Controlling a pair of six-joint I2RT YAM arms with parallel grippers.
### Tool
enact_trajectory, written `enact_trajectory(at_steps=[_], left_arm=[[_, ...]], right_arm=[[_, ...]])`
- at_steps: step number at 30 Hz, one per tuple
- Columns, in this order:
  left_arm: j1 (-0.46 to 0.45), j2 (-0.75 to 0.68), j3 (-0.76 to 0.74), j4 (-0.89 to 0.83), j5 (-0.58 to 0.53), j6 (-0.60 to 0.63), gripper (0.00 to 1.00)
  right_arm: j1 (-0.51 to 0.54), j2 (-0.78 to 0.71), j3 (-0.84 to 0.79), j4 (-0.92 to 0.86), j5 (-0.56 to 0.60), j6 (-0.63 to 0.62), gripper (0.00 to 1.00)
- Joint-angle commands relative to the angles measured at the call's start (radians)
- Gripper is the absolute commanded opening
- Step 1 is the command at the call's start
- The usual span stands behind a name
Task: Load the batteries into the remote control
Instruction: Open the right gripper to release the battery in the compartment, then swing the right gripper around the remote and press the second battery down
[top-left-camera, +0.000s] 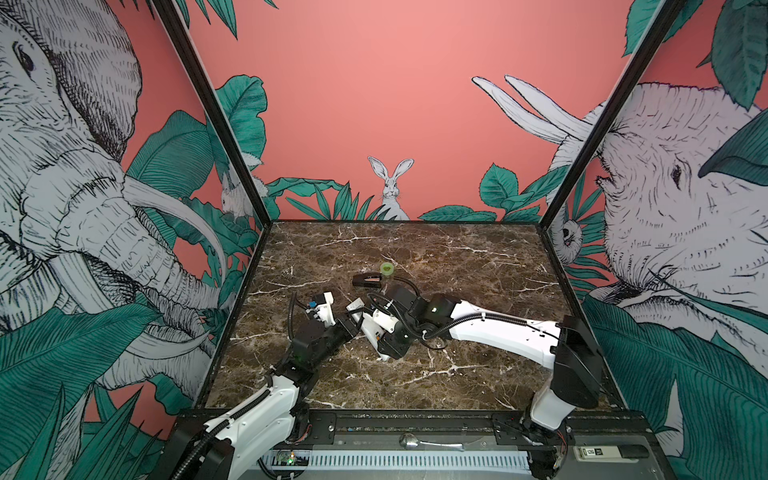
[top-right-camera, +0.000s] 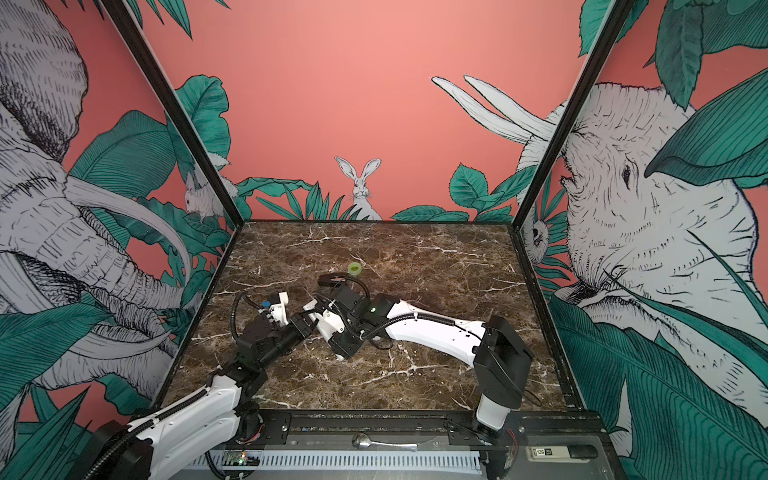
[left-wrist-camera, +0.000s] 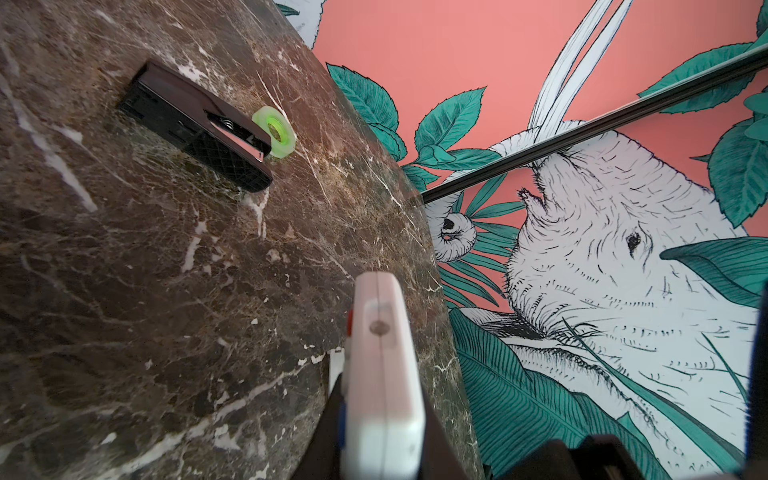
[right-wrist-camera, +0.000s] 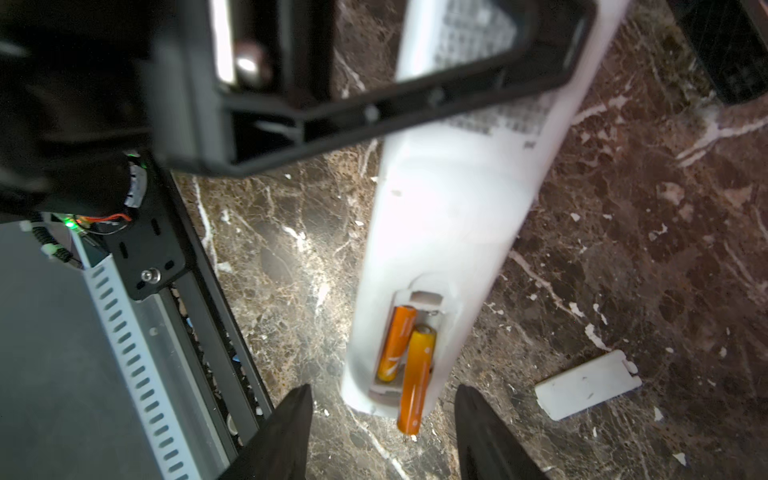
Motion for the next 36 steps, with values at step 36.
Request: enact_trajectory(at_steps=[36], left_arm=[[0.026,0.125,0.181,0.072,0.459,-0.013,0.0]], right_arm=[[0.073,-0.393,-0.259,0.069,0.097,-0.541,0.43]])
